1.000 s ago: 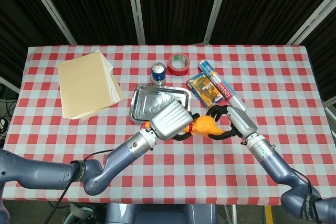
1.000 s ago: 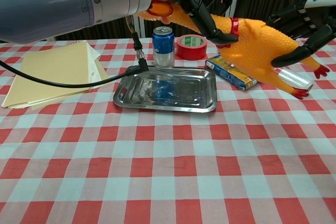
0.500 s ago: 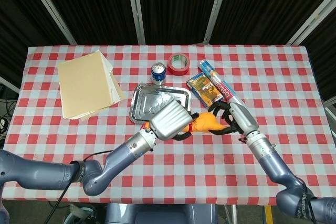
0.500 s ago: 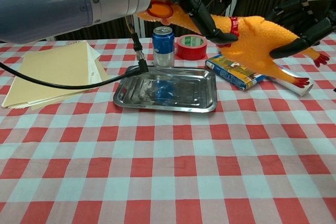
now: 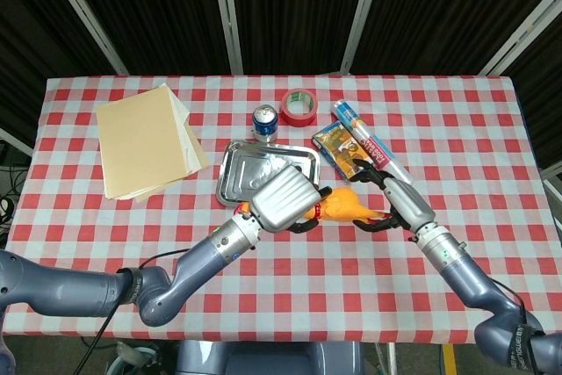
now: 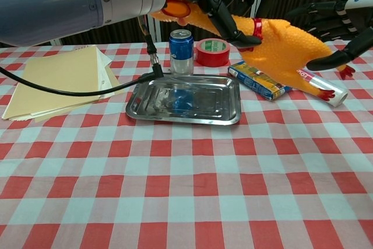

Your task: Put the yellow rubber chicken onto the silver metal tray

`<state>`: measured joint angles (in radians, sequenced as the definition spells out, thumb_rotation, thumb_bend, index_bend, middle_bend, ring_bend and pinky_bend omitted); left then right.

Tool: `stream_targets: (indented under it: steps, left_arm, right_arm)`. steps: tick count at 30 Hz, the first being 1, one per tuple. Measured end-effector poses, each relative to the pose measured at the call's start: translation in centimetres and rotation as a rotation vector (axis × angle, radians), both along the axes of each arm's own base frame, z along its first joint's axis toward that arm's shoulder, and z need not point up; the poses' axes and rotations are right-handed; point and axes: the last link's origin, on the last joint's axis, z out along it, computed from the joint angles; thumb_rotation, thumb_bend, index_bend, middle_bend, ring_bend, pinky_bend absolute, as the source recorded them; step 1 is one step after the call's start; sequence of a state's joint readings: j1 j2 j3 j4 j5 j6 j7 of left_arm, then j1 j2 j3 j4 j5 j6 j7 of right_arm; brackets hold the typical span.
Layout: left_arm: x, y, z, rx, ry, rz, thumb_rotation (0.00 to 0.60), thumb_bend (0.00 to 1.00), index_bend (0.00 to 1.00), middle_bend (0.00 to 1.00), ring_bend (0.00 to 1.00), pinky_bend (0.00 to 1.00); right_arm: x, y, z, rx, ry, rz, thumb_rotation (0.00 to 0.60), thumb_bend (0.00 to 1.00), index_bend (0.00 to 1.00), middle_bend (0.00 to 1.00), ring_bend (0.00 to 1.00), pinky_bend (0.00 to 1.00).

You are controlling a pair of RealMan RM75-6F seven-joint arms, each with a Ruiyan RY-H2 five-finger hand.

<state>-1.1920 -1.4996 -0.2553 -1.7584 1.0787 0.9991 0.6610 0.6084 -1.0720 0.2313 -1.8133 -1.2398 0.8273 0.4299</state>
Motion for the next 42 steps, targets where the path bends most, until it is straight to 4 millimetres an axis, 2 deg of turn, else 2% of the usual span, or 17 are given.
stream_targets:
  steps: [3, 5, 7, 9, 11, 12, 13, 15, 20, 27, 29, 31, 33, 36, 38, 40, 42]
  left_arm:
    - [0.00, -0.05, -0.02, 0.000, 0.001, -0.002, 0.600, 0.81, 0.71, 0.75, 0.72, 0.66]
    - [0.00, -0.10, -0.05, -0.002, 0.001, -0.003, 0.600, 0.81, 0.71, 0.75, 0.72, 0.66]
    - [0.01, -0.12, -0.06, -0.001, 0.000, -0.004, 0.600, 0.81, 0.71, 0.75, 0.72, 0.66]
    - [0.01, -0.16, -0.09, -0.004, 0.000, -0.003, 0.600, 0.81, 0.71, 0.75, 0.72, 0.66]
    - [-0.01, -0.20, -0.13, -0.005, 0.002, -0.004, 0.600, 0.81, 0.71, 0.75, 0.72, 0.66]
    - [-0.02, -0.22, -0.15, -0.006, 0.003, -0.004, 0.600, 0.81, 0.71, 0.75, 0.72, 0.66]
    - [-0.04, -0.23, -0.17, -0.006, 0.004, -0.004, 0.600, 0.81, 0.71, 0.75, 0.72, 0.66]
    - [-0.05, -0.27, -0.20, -0.008, 0.004, -0.004, 0.600, 0.81, 0.71, 0.75, 0.72, 0.66]
    - [-0.11, -0.34, -0.18, -0.010, 0.005, -0.004, 0.600, 0.81, 0.71, 0.75, 0.72, 0.66]
    - [-0.17, -0.29, -0.17, -0.011, 0.004, 0.000, 0.600, 0.81, 0.71, 0.75, 0.72, 0.66]
    - [-0.18, -0.25, -0.14, -0.010, 0.003, 0.001, 0.600, 0.81, 0.71, 0.75, 0.72, 0.66]
    - [-0.20, -0.18, -0.10, -0.009, 0.001, 0.003, 0.600, 0.81, 0.71, 0.75, 0.72, 0.66]
    - [-0.23, -0.09, -0.05, -0.007, 0.000, 0.004, 0.600, 0.81, 0.71, 0.75, 0.72, 0.66]
    - [-0.24, 0.00, 0.00, -0.005, -0.003, 0.007, 0.600, 0.81, 0.71, 0.75, 0.72, 0.66]
    - [-0.26, 0.06, 0.04, -0.005, -0.004, 0.008, 0.600, 0.81, 0.71, 0.75, 0.72, 0.66]
    - [-0.28, 0.10, 0.06, -0.004, -0.005, 0.009, 0.600, 0.81, 0.71, 0.75, 0.72, 0.66]
    - [-0.31, 0.13, 0.08, -0.003, -0.004, 0.009, 0.600, 0.81, 0.71, 0.75, 0.72, 0.66]
  right_arm:
    - [-0.05, -0.01, -0.02, 0.003, -0.006, -0.002, 0.600, 0.25, 0.04, 0.23, 0.21, 0.09]
    - [-0.07, -0.03, -0.04, 0.005, -0.006, -0.001, 0.600, 0.25, 0.14, 0.28, 0.25, 0.09]
    - [-0.03, -0.08, -0.03, 0.005, -0.008, -0.003, 0.600, 0.25, 0.33, 0.39, 0.36, 0.11]
    - [-0.01, -0.12, 0.00, 0.003, -0.012, -0.006, 0.600, 0.25, 0.61, 0.57, 0.53, 0.21]
    - [0.02, -0.22, 0.07, -0.004, -0.017, -0.009, 0.600, 0.25, 0.82, 0.71, 0.68, 0.31]
    - [0.03, -0.26, 0.09, -0.008, -0.020, -0.011, 0.600, 0.25, 0.91, 0.77, 0.75, 0.37]
    - [0.05, -0.32, 0.11, -0.013, -0.025, -0.015, 0.600, 0.25, 0.96, 0.81, 0.78, 0.41]
    - [0.06, -0.43, 0.15, -0.024, -0.033, -0.023, 0.600, 0.29, 1.00, 0.90, 0.87, 0.49]
    - [0.12, -0.78, 0.25, -0.064, -0.051, -0.050, 0.600, 0.38, 1.00, 0.99, 0.97, 0.55]
    - [0.23, -0.84, 0.22, -0.077, -0.047, -0.060, 0.600, 0.39, 1.00, 1.00, 0.97, 0.57]
    - [0.22, -0.80, 0.22, -0.079, -0.044, -0.059, 0.600, 0.39, 0.95, 0.95, 0.87, 0.52]
    - [0.21, -0.68, 0.18, -0.070, -0.035, -0.051, 0.600, 0.39, 0.76, 0.81, 0.69, 0.42]
    - [0.22, -0.56, 0.16, -0.060, -0.023, -0.036, 0.600, 0.33, 0.44, 0.57, 0.47, 0.26]
    - [0.21, -0.34, 0.14, -0.041, -0.007, -0.011, 0.597, 0.21, 0.11, 0.30, 0.22, 0.10]
    - [0.15, -0.24, 0.18, -0.030, 0.001, 0.003, 0.559, 0.17, 0.02, 0.19, 0.12, 0.05]
    - [0.08, -0.18, 0.28, -0.027, 0.003, 0.015, 0.523, 0.14, 0.00, 0.13, 0.06, 0.04]
    - [-0.01, -0.14, 0.38, -0.026, 0.002, 0.023, 0.519, 0.13, 0.00, 0.10, 0.03, 0.03]
